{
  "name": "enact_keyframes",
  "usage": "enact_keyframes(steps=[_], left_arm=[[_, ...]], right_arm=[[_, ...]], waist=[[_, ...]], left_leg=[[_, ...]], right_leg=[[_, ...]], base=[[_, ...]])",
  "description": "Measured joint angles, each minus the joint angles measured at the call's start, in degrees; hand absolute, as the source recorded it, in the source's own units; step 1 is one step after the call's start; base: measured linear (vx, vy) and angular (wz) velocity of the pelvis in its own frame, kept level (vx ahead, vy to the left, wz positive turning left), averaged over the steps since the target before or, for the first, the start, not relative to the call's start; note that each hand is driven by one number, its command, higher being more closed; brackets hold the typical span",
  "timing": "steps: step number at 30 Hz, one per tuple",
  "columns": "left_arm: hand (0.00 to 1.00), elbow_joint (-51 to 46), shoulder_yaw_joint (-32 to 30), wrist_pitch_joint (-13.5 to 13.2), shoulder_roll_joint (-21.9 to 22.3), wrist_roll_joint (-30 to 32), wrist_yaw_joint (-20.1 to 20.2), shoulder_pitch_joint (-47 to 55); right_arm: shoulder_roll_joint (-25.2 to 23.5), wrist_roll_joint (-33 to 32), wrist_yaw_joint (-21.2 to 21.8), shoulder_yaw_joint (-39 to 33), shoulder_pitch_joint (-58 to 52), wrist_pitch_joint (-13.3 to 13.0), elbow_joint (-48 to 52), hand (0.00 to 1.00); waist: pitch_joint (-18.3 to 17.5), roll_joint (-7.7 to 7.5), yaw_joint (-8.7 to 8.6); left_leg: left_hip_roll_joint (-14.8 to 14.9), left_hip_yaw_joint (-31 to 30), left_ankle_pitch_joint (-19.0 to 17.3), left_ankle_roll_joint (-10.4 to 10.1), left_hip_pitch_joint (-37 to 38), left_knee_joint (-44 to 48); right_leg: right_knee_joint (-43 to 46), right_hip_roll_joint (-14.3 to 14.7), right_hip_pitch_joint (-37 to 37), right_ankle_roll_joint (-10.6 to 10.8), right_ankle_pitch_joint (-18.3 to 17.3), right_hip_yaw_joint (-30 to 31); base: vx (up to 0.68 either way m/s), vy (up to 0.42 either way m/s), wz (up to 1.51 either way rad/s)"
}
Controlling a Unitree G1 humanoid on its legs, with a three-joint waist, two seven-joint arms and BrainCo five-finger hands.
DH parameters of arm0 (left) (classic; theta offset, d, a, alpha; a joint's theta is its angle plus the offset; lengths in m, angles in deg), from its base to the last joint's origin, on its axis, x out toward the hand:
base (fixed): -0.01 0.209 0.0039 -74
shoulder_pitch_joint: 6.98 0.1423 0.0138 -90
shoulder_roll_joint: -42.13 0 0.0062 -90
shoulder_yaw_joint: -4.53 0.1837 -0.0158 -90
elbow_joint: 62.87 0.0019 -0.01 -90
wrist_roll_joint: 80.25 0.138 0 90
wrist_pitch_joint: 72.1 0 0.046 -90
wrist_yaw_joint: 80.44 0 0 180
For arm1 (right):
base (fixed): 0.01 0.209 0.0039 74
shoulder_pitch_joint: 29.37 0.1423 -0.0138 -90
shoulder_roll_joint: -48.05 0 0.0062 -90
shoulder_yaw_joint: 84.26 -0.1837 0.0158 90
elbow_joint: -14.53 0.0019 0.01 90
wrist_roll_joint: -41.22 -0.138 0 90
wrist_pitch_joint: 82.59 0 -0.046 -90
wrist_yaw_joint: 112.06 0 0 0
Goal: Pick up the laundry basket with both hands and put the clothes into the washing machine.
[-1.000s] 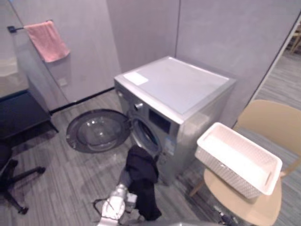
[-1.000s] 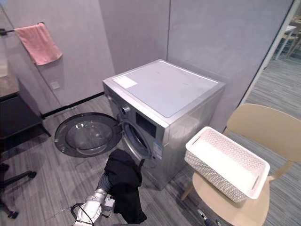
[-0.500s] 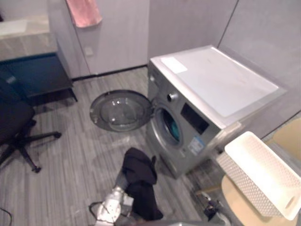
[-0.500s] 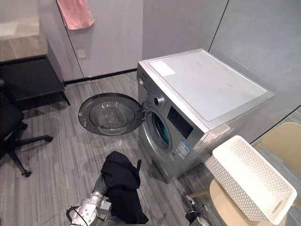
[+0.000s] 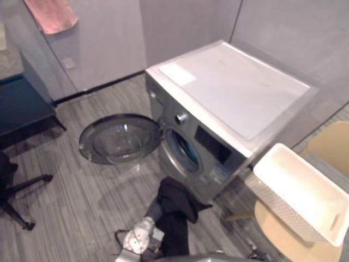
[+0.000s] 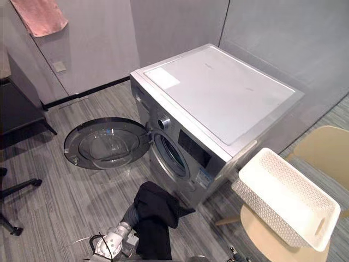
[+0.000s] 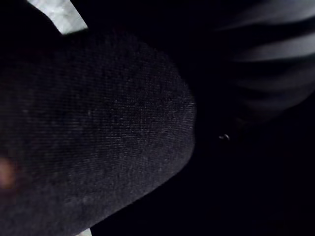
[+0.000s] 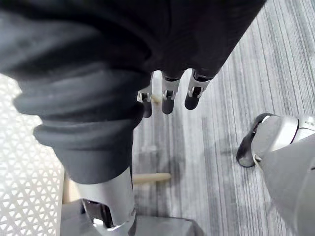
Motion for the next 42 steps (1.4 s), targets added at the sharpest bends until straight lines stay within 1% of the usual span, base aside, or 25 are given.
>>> enact_keyframes(steps=[2, 3, 4, 5, 6, 7, 8, 9, 13, 15, 16, 17, 19, 22, 26, 28, 29, 30, 32, 34, 35, 36, 39, 40, 42], left_arm=[[1.00, -0.99, -0.04, 0.26, -0.01, 0.01, -0.01, 0.53], [1.00, -1.50, -0.13, 0.27, -0.17, 0.01, 0.01, 0.64], [1.00, -1.68, -0.01, 0.28, -0.40, 0.05, 0.18, 0.76], [1.00, -2.15, -0.01, 0.26, 0.16, 0.04, 0.13, 1.00], [1.00, -2.42, -0.06, 0.26, 0.49, 0.04, 0.11, 1.26], [1.00, -2.34, -0.01, 0.39, 0.55, 0.04, 0.10, 1.38], [1.00, -2.38, 0.19, 0.46, 0.83, 0.04, 0.06, 1.39], [1.00, -2.66, 0.30, 0.45, 0.77, 0.04, -0.05, 1.06], [1.00, -2.76, -0.04, 0.46, 1.04, 0.03, -0.27, 1.20], [1.00, -2.70, 0.16, 0.39, 1.13, 0.00, -0.26, 1.19], [1.00, -2.23, 0.45, 0.32, 0.94, 0.00, -0.24, 1.00], [1.00, -2.70, 0.49, 0.26, 1.10, -0.01, -0.25, 1.09], [1.00, -3.74, 0.77, -0.01, 1.58, -0.01, -0.25, 1.24], [1.00, -3.66, 0.90, 0.01, 1.50, -0.01, -0.34, 1.26], [1.00, -3.60, 0.41, 0.35, 0.60, -0.01, -1.20, 1.41], [1.00, -3.48, 0.41, 0.40, 0.51, -0.01, -1.18, 1.42], [1.00, -3.15, 0.18, 0.42, 0.52, -0.01, -1.16, 1.55], [1.00, -2.82, -1.10, 0.42, 0.51, -0.03, -1.18, 1.62], [1.00, -1.39, -2.89, 0.48, 0.40, -0.01, -1.15, 1.67], [1.00, -0.89, -4.05, 0.55, 0.39, -0.02, -1.12, 2.34], [1.00, -0.59, -4.60, 0.62, 0.69, -0.01, -1.14, 2.35], [1.00, 0.02, -4.55, 0.67, 1.39, -0.01, -1.11, 2.38], [1.00, 0.38, -4.80, 0.72, 2.75, -0.07, -1.08, 2.39], [1.00, 0.53, -5.94, 0.73, 3.26, -0.56, -1.00, 2.39], [1.00, 1.26, -6.47, 0.72, 3.69, -1.27, -0.96, 2.45]], right_arm=[[-0.11, -0.28, 0.19, -0.27, 0.33, -0.15, 0.68, 0.00], [-0.18, -0.65, 0.36, -0.20, 0.99, -0.20, 0.76, 0.00], [-0.18, -0.82, 0.58, 0.34, 1.19, -0.58, 0.74, 0.00], [0.19, -1.28, 0.67, 2.03, 1.89, -1.34, 0.71, 0.00], [0.85, -1.56, 0.79, 3.20, 2.75, -1.57, 0.72, 0.00], [1.24, -1.63, 1.03, 4.27, 4.51, -1.89, 0.61, 0.00], [1.59, -1.56, 1.04, 5.27, 5.59, -2.19, 0.66, 0.00], [1.66, -0.98, 1.22, 7.40, 6.41, -2.27, 0.58, 0.00], [1.83, 2.15, 2.21, 12.52, 8.16, -2.14, -0.93, 0.00], [1.95, 3.03, 2.22, 13.51, 7.91, -2.02, -1.22, 0.00], [2.16, 3.28, 2.22, 13.45, 6.96, -1.82, -0.99, 0.00], [2.51, 3.49, 2.19, 13.52, 6.15, -1.77, -1.05, 0.00], [3.08, 4.07, 2.04, 13.06, 5.51, -1.13, -1.35, 0.00], [3.23, 4.29, 1.67, 10.77, 2.60, 0.18, -1.74, 0.00], [1.50, 5.14, 1.03, 8.46, 0.20, 1.24, -1.69, 0.00], [0.81, 5.13, 1.22, 8.52, -0.63, 1.19, -1.40, 0.00], [0.99, 5.12, 1.20, 8.65, -0.70, 1.16, -1.06, 0.00], [0.73, 5.11, 1.70, 9.10, -0.63, 1.10, -0.28, 0.00], [0.34, 5.06, 2.35, 9.78, -0.34, 0.59, 0.86, 0.00], [0.33, 5.02, 2.30, 9.82, -0.03, -0.12, 1.06, 0.00], [0.65, 4.96, 2.32, 9.82, 0.30, -0.12, 1.03, 0.00], [1.24, 4.81, 2.30, 9.79, 0.99, -0.13, 0.88, 0.00], [1.66, 4.46, 2.30, 9.82, 2.38, -0.10, 0.45, 0.00], [1.67, 4.48, 2.29, 9.97, 2.41, -0.07, 0.25, 0.00], [1.98, 4.60, 2.31, 11.60, 2.42, -0.09, 0.24, 0.00]], waist=[[0.16, 0.76, 0.43], [0.38, 0.37, 1.06], [0.65, -0.40, 1.72], [0.46, 0.08, 2.81], [0.42, 0.42, 3.22], [0.47, -0.07, 3.70], [0.16, -0.91, 4.49], [0.37, -1.71, 4.53], [0.57, -1.42, 4.63], [0.66, -1.49, 4.65], [0.60, -0.85, 4.56], [0.11, -0.91, 4.65], [-0.47, 0.34, 4.44], [-0.45, 0.36, 4.61], [0.26, -0.52, 4.50], [0.37, 0.29, 4.48], [0.43, 1.02, 4.50], [0.34, 0.68, 4.49], [0.16, -0.37, 4.04], [-0.29, -1.49, 2.74], [-0.68, -2.61, 3.06], [-1.04, -1.20, 3.11], [-1.84, 1.83, 3.38], [-2.44, 2.72, 4.46], [-2.78, 3.05, 4.70]], left_leg=[[0.77, 3.78, 0.17, -0.62, -3.71, 7.56], [0.91, 6.11, 0.72, -1.62, -5.01, 10.87], [1.80, 7.92, -0.69, 0.22, -6.29, 12.45], [4.22, 8.66, -1.29, 1.47, -7.67, 10.89], [5.86, 8.49, 0.60, 0.83, -8.06, 7.06], [6.02, 7.49, 3.17, 0.39, -6.97, 1.69], [4.87, 8.49, 4.84, 0.96, -5.14, -1.34], [4.24, 8.76, 6.19, 1.88, -4.13, -4.33], [5.40, 10.85, 6.32, 2.14, -0.08, -5.82], [5.62, 12.17, 6.17, 2.08, 2.01, -5.97], [6.03, 12.98, 5.82, 1.83, 4.79, -7.88], [6.79, 13.86, 5.47, 1.34, 5.60, -9.56], [7.39, 16.12, 5.57, 1.29, 6.35, -12.66], [7.09, 17.94, 6.19, 1.90, 8.28, -15.47], [7.11, 19.96, 6.29, 2.89, 12.99, -19.41], [8.04, 21.07, 6.38, 3.68, 15.98, -20.92], [9.23, 21.98, 6.30, 4.41, 17.02, -21.05], [10.31, 23.60, 6.14, 4.47, 16.77, -20.45], [10.77, 25.12, 6.08, 4.35, 16.35, -19.48], [8.95, 25.32, 6.07, 4.31, 16.56, -19.24], [7.05, 25.47, 6.01, 4.41, 16.55, -19.22], [6.90, 25.33, 6.01, 4.41, 16.09, -19.17], [7.43, 25.22, 5.98, 4.45, 14.96, -19.42], [7.74, 25.17, 5.97, 4.46, 14.83, -19.85], [7.96, 24.54, 6.01, 4.48, 15.44, -20.57]], right_leg=[[0.51, 0.51, 0.98, 0.07, 0.03, -1.84], [0.53, 0.02, 2.15, 0.05, 0.04, -1.88], [0.50, -0.16, 2.73, 0.05, 0.04, -1.84], [0.57, 0.21, 2.81, 0.21, -0.08, -1.86], [0.85, 0.25, 2.61, 0.67, -0.40, -1.71], [1.61, -1.03, 2.36, 1.38, -1.51, -0.34], [2.62, -2.14, 1.37, 1.87, -2.03, 1.30], [3.05, -2.62, -0.23, 2.26, -2.32, 3.46], [-0.87, -2.04, -0.27, 2.07, -2.07, 9.11], [-2.38, -2.25, -0.26, 1.55, 1.35, 9.44], [-2.71, -2.08, 1.19, 2.39, 2.26, 9.59], [-3.12, -1.68, 1.05, 2.26, 2.64, 10.07], [-2.99, -1.41, -0.19, 2.48, 2.77, 10.79], [-3.05, -2.15, 0.10, 3.26, 3.20, 10.91], [5.44, -1.82, -2.09, 4.45, 4.70, 6.07], [10.89, -0.39, -3.62, 3.55, 7.22, 4.50], [13.21, 1.68, -5.71, 2.66, 8.00, 4.65], [13.15, 3.78, -7.42, 3.09, 5.90, 5.22], [10.54, 6.13, -8.30, 3.73, 5.79, 6.94], [4.80, 6.34, -8.04, 3.90, 8.49, 8.55], [2.69, 5.35, -7.38, 1.97, 9.47, 9.67], [-0.37, 4.92, -6.22, 1.31, 9.56, 10.97], [-5.72, 4.84, -5.22, 1.30, 12.29, 11.48], [-7.56, 4.93, -4.76, 1.22, 13.32, 11.62], [-9.51, 4.91, -3.55, 0.98, 14.34, 11.37]], base=[[0.18, -0.012, 0.35], [0.15, -0.023, 0.28], [0.15, -0.038, 0.13], [0.14, -0.042, -0.03], [0.17, -0.007, -0.16], [0.20, 0.052, -0.28], [0.23, 0.090, -0.28], [0.21, 0.084, -0.18], [0.12, 0.100, -0.31], [0.04, 0.006, -0.28], [0.06, -0.040, -0.31], [0.05, -0.065, -0.44], [-0.01, -0.056, -0.39], [-0.03, 0.002, -0.18], [-0.03, 0.033, -0.32], [0.01, 0.061, -0.38], [0.04, 0.069, -0.58], [0.02, 0.066, -0.60], [0.00, 0.038, -0.42], [0.07, 0.012, -0.16], [0.10, 0.004, -0.17], [0.09, 0.023, -0.19], [0.06, 0.054, -0.11], [0.05, 0.025, -0.08], [0.05, 0.004, 0.04]])
